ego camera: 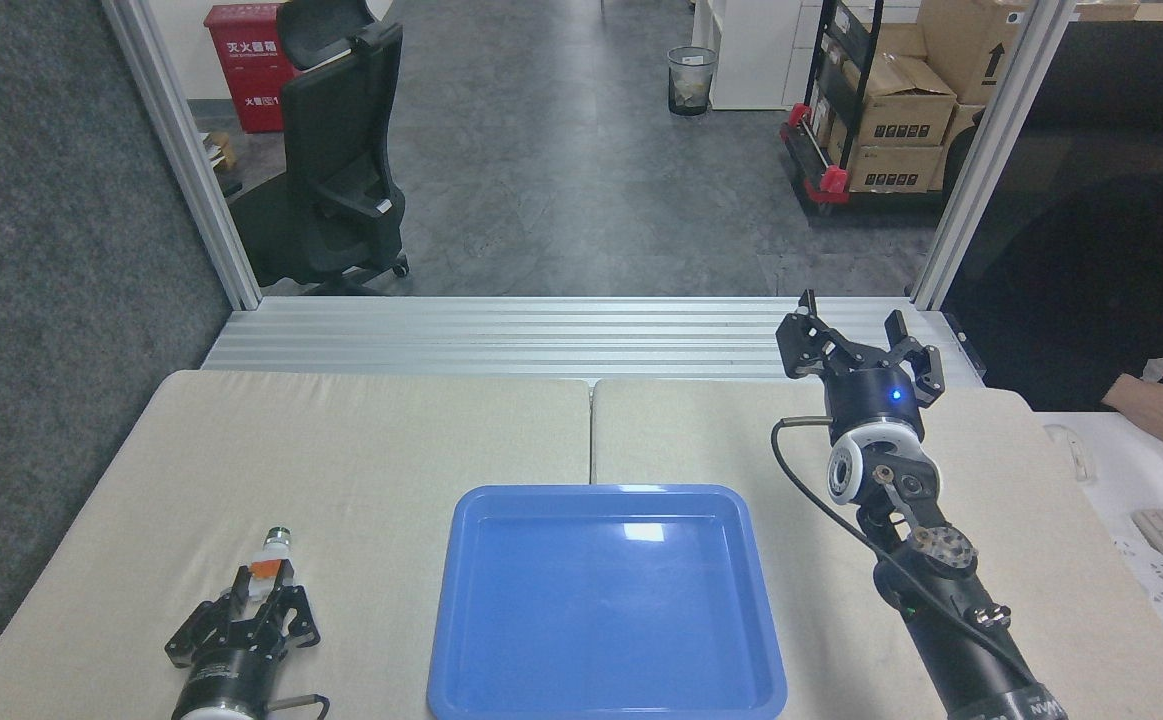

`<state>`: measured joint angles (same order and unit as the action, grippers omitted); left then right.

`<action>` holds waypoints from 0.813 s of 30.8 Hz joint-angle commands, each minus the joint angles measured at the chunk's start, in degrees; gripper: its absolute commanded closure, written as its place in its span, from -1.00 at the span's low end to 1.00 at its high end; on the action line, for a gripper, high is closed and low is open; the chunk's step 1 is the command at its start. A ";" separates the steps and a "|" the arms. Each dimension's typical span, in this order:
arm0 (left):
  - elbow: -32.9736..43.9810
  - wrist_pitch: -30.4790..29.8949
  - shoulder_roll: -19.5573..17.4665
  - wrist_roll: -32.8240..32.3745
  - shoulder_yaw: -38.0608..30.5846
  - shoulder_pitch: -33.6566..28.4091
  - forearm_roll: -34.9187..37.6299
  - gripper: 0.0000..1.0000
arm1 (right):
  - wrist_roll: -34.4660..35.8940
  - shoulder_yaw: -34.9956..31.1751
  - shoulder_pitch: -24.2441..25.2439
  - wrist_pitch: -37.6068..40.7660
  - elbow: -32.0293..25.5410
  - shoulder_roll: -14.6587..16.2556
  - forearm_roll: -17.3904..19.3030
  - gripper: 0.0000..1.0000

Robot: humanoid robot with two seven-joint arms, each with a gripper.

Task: Pick up switch part and place in tray
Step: 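Close the left gripper on the orange-topped switch part and lift it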

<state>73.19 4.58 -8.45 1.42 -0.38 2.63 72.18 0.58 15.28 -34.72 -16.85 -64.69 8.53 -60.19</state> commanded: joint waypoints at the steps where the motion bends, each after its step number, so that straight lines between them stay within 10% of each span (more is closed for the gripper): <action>1: 8.71 -0.45 0.01 -1.51 -0.33 0.53 0.06 1.00 | 0.04 -0.08 0.01 -0.02 0.00 0.00 0.08 -1.00; 12: 20.23 -0.63 1.93 -1.68 1.07 1.15 0.68 1.00 | 0.04 -0.08 0.01 -0.02 0.00 0.00 0.08 -1.00; 21: 22.96 0.60 14.32 -2.21 18.21 -2.98 19.64 1.00 | 0.30 -0.08 0.01 -0.02 0.00 0.00 0.08 -1.00; 25: 22.44 6.65 14.25 -4.84 29.71 -2.46 20.19 1.00 | 0.30 -0.16 0.01 -0.02 0.00 0.00 0.08 -1.00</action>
<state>88.68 6.41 -2.83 -1.30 8.12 1.25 83.65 0.80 15.23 -34.71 -16.86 -64.69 8.53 -60.14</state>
